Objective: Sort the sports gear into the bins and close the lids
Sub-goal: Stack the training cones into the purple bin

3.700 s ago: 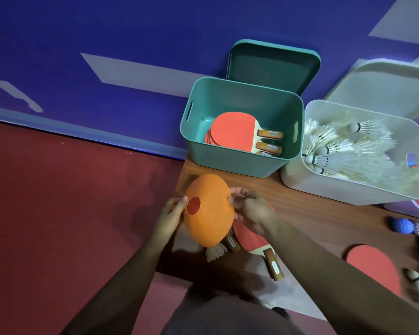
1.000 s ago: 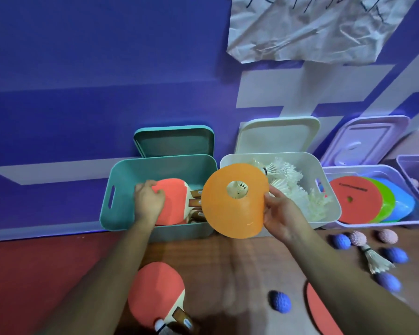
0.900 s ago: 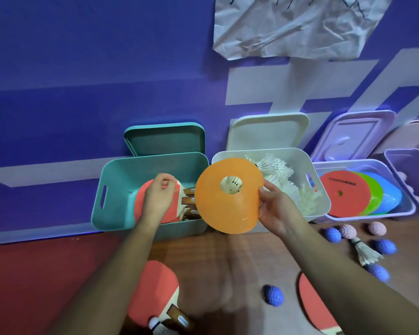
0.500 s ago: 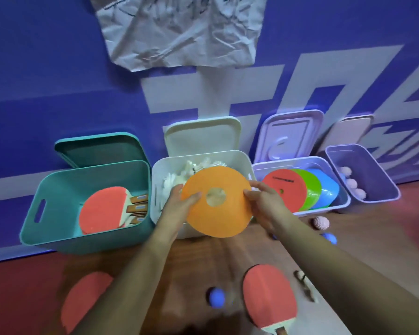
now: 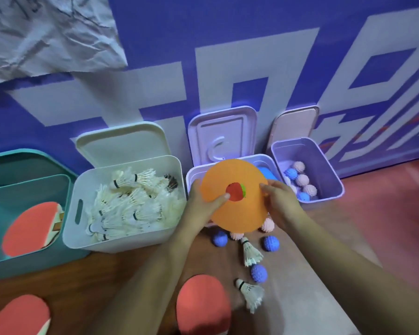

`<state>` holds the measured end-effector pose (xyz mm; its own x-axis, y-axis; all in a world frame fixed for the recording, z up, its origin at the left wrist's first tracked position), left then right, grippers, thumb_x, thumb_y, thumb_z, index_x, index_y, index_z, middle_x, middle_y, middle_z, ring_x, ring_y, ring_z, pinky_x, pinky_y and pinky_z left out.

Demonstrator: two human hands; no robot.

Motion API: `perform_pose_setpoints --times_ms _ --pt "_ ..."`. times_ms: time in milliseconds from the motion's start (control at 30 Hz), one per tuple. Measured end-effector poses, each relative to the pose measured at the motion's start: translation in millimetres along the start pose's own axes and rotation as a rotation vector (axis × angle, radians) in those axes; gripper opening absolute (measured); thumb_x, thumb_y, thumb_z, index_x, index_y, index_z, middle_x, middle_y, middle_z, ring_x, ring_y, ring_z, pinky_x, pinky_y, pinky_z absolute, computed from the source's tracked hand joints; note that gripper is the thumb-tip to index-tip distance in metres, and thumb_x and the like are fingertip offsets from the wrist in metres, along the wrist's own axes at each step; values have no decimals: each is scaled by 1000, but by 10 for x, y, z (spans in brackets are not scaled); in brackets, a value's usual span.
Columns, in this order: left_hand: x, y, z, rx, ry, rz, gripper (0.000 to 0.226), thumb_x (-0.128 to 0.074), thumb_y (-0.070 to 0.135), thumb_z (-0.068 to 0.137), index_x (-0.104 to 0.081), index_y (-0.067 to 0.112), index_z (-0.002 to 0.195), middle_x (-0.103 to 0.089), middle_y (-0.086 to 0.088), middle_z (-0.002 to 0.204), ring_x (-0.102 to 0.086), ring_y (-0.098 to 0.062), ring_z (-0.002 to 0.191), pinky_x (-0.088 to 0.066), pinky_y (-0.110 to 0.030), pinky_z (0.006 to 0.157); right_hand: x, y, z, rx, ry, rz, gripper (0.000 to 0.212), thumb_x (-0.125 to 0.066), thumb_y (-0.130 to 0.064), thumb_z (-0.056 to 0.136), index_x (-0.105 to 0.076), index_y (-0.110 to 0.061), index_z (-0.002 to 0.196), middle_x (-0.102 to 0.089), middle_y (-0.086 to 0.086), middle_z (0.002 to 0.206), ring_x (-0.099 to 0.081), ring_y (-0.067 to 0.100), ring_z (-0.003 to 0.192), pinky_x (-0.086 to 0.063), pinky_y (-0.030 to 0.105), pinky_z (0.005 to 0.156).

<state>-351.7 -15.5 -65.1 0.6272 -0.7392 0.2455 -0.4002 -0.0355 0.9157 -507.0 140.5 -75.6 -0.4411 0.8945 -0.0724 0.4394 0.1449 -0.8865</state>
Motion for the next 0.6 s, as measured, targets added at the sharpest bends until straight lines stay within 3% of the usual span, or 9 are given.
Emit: perform_pose_setpoints --times_ms 100,200,333,467,600 --pt "-203 50 190 11 40 143 33 -62 29 93 -44 27 121 -58 6 113 -59 -12 103 -41 -13 77 251 -47 189 31 124 -3 14 -59 -13 91 -65 -9 103 -60 3 74 -49 14 58 -38 26 55" --pt "-279 -119 357 83 61 404 33 -59 23 93 -53 8 121 -63 -10 118 -60 -25 110 -39 -23 80 457 -7 360 19 234 39 30 -62 -21 85 -62 -7 111 -63 8 85 -54 20 70 -42 30 64" --pt "-509 -398 442 40 -118 638 62 -73 31 79 -46 7 129 -55 -12 128 -52 -28 119 -41 -35 98 660 129 558 -21 292 162 26 -58 -16 90 -59 -4 114 -65 10 91 -56 21 80 -46 33 70" --pt "-649 -441 425 -77 -30 789 89 -68 56 68 -43 1 133 -50 -16 127 -45 -36 121 -35 -40 100 713 194 639 -23 317 157 25 -56 -17 93 -57 -7 116 -64 5 87 -56 19 78 -47 33 71" --pt "-754 -375 470 -41 42 689 118 -83 53 61 -23 -1 146 -38 -20 141 -35 -37 131 -27 -42 109 726 216 691 -30 335 168 21 -54 -16 96 -56 -10 116 -61 2 81 -53 16 71 -44 31 67"
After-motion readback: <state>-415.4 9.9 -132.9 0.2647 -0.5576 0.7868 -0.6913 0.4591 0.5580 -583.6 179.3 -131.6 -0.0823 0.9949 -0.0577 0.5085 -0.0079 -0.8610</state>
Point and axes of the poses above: each hand's wrist, its own z-axis towards the middle knuckle, its own x-axis out of the back of the hand, y = z × x, the point moved 4 cm from there along z, towards the middle knuckle
